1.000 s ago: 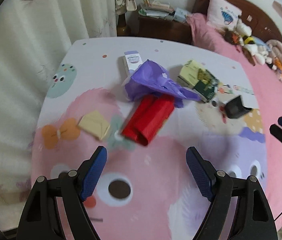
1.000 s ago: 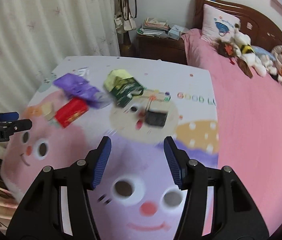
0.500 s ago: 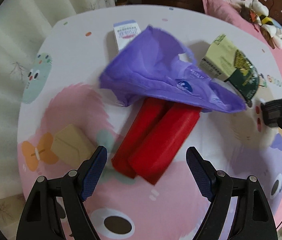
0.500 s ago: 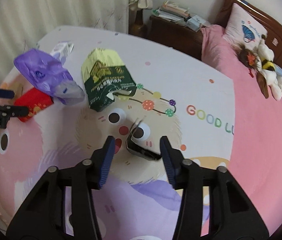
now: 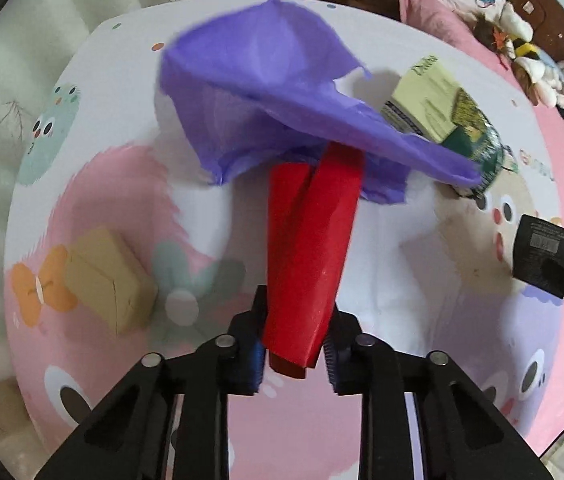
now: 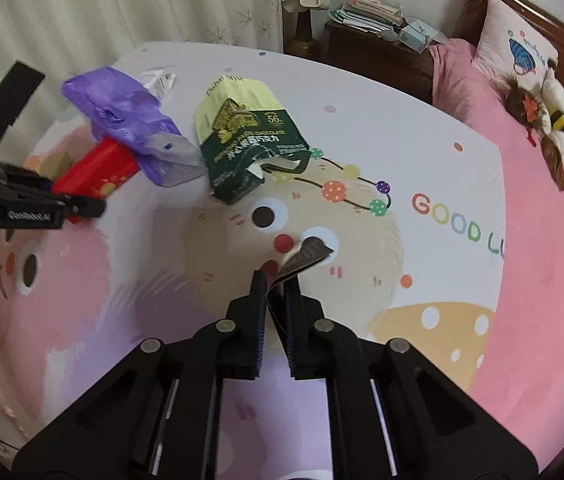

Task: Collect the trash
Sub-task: 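Grasp the red packet with left tool while right tool grasps the black card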

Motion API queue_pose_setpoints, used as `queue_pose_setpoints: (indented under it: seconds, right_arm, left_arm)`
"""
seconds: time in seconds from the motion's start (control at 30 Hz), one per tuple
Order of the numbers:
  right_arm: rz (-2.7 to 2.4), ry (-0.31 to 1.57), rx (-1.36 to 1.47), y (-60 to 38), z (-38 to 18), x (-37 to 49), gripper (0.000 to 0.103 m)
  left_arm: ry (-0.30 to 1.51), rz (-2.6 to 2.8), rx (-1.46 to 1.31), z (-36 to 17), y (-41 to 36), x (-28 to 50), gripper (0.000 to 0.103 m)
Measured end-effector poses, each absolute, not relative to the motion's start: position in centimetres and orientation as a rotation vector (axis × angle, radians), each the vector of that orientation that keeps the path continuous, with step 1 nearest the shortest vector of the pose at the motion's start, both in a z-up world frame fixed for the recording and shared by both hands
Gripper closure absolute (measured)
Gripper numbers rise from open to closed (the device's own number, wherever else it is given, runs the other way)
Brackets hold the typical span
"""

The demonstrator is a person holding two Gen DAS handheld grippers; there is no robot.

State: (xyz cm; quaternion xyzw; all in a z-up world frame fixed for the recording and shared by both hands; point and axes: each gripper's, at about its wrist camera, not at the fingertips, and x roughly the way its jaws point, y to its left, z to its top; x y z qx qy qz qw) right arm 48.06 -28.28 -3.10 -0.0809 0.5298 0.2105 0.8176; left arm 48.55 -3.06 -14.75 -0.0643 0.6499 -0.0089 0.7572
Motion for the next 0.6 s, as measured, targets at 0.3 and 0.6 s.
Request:
queue_pose_setpoints:
  seconds: [0.3, 0.6]
  right_arm:
    - [0.49, 1.115, -0.016, -28.0, -0.7, 43.4, 0.099]
    - [0.552, 1.082, 0.135, -26.1, 3.3, 35.1, 0.099]
  left_arm:
    - [1.34, -0.063, -0.165, -11.1, -3.3, 42.2, 0.083]
    - [1.273, -0.112, -0.17, -5.3, -2.6, 29.4, 0.083]
